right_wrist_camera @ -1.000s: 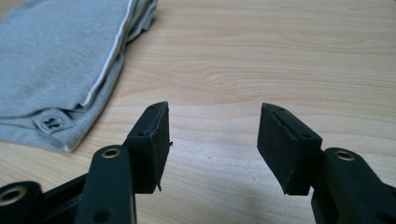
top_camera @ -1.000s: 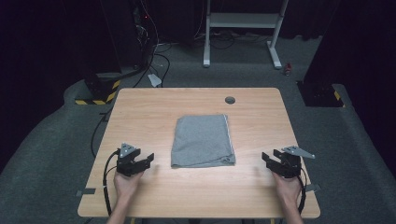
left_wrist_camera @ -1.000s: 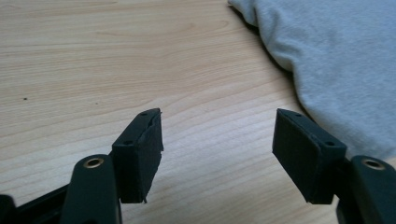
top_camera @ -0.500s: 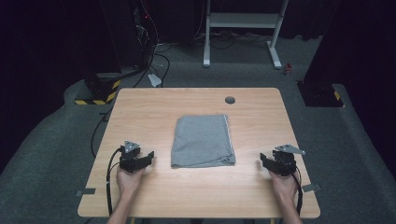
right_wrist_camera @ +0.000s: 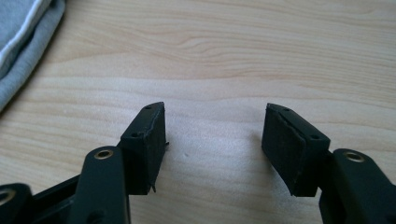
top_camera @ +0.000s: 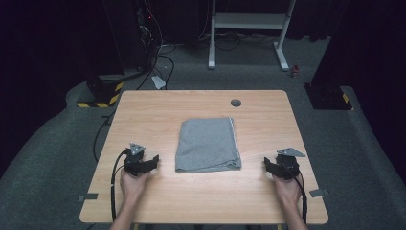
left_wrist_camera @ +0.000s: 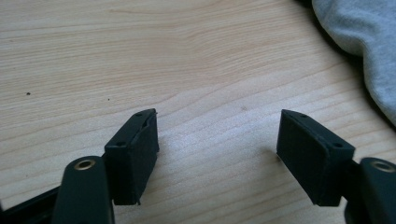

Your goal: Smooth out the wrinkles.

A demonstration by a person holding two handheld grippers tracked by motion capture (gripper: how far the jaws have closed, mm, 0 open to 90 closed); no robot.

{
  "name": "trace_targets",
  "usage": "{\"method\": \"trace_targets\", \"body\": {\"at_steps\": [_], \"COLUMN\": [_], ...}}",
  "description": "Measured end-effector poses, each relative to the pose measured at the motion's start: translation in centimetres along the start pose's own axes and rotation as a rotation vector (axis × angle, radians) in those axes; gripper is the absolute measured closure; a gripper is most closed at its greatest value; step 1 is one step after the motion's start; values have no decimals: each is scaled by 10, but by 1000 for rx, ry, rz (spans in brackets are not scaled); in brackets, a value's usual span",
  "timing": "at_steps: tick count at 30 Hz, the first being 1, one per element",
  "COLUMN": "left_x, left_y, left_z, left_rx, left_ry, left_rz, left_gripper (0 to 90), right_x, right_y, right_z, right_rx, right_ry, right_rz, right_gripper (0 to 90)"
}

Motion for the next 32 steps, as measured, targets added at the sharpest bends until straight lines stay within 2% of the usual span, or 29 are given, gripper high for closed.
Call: {"method": "trace_targets", "body": {"at_steps": [3, 9, 32], "left_x": [1, 4, 4], "left_y": [-2, -4, -4], "left_z": [-3, -5, -6], "left_rx": [-34, -36, -32], "left_ry": [7, 3, -8], "left_rz": [2, 5, -2], "left_gripper": [280, 257, 258], "right_x": [0, 0, 0], "right_y": [-1, -1, -2], "right_z": [3, 3, 4], "right_rx": [2, 9, 9], "right_ry": [13, 12, 12], "right_rz": [3, 6, 5], "right_gripper": [362, 345, 329]}}
Point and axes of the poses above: each handheld gripper's, and its own axes: x roughly backward along the jaws, y roughly out of its top, z roughly to its left, the point moved 5 cm from there along -x, roughly forward along the jaws, and after that the axes turned 10 degrees about y, right-handed, at the moved point
